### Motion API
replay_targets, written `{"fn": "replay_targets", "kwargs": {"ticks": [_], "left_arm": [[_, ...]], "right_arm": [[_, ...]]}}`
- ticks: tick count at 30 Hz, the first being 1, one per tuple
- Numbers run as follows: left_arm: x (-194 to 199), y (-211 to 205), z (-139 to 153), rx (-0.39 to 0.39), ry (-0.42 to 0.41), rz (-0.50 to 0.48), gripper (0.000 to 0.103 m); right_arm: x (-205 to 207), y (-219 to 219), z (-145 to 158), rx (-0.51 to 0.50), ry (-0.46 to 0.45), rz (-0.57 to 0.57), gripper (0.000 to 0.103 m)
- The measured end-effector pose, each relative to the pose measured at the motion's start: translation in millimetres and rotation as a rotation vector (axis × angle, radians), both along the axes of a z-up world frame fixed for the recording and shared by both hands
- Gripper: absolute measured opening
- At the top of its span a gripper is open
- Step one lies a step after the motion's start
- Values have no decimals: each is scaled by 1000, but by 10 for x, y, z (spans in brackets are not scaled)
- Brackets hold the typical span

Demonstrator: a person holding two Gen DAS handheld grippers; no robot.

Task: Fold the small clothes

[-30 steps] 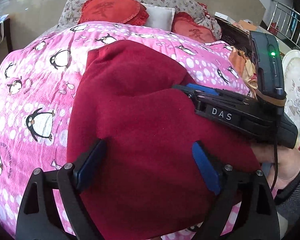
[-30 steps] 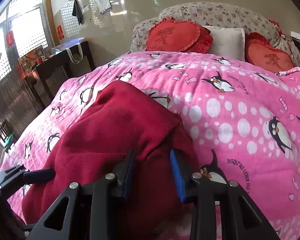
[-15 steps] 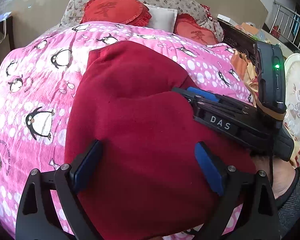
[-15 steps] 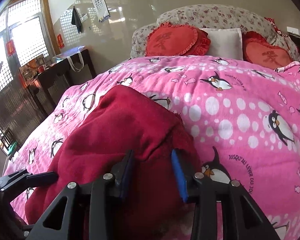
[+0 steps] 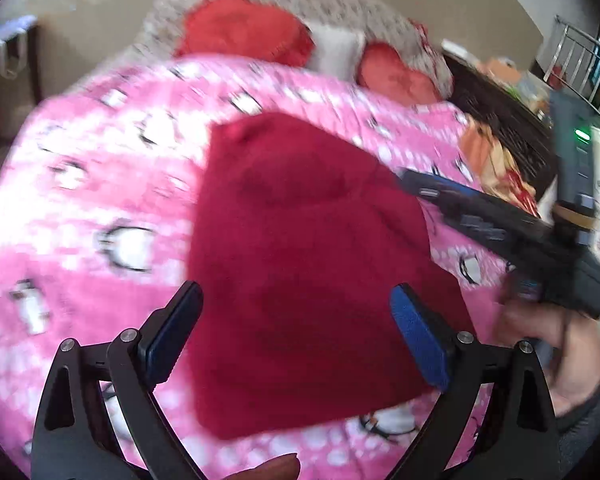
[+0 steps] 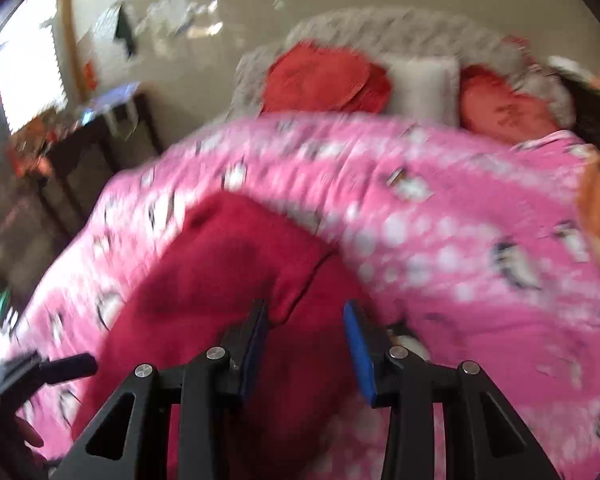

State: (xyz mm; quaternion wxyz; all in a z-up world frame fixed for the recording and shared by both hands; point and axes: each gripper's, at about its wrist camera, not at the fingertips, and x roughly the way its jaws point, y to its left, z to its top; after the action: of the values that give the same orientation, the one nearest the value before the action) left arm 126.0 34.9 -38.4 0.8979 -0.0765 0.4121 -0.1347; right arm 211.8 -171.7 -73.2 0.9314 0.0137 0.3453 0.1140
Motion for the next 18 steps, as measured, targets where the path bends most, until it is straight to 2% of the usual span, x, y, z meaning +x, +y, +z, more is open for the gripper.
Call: {"fn": "replay_targets", "kwargs": {"ticks": [3, 7, 10, 14, 18], "left_arm": [[-271, 78, 120, 71, -46, 50, 95], [-676, 61, 158, 115, -74, 40, 95], [-1021, 50, 128, 101, -100, 11, 95], [-1212, -4, 80, 93, -91, -17, 95], [-1381, -6, 194, 111, -116, -22, 95]], "right_arm": [[-406, -56, 216, 4, -37, -20, 39], [-1030, -110, 307, -27, -81, -71, 57], [-1351, -140, 286, -30, -76, -114, 57], [-1683, -96, 333, -36, -80, -147, 58], [-1956, -7, 454, -47, -89, -136, 58]]}}
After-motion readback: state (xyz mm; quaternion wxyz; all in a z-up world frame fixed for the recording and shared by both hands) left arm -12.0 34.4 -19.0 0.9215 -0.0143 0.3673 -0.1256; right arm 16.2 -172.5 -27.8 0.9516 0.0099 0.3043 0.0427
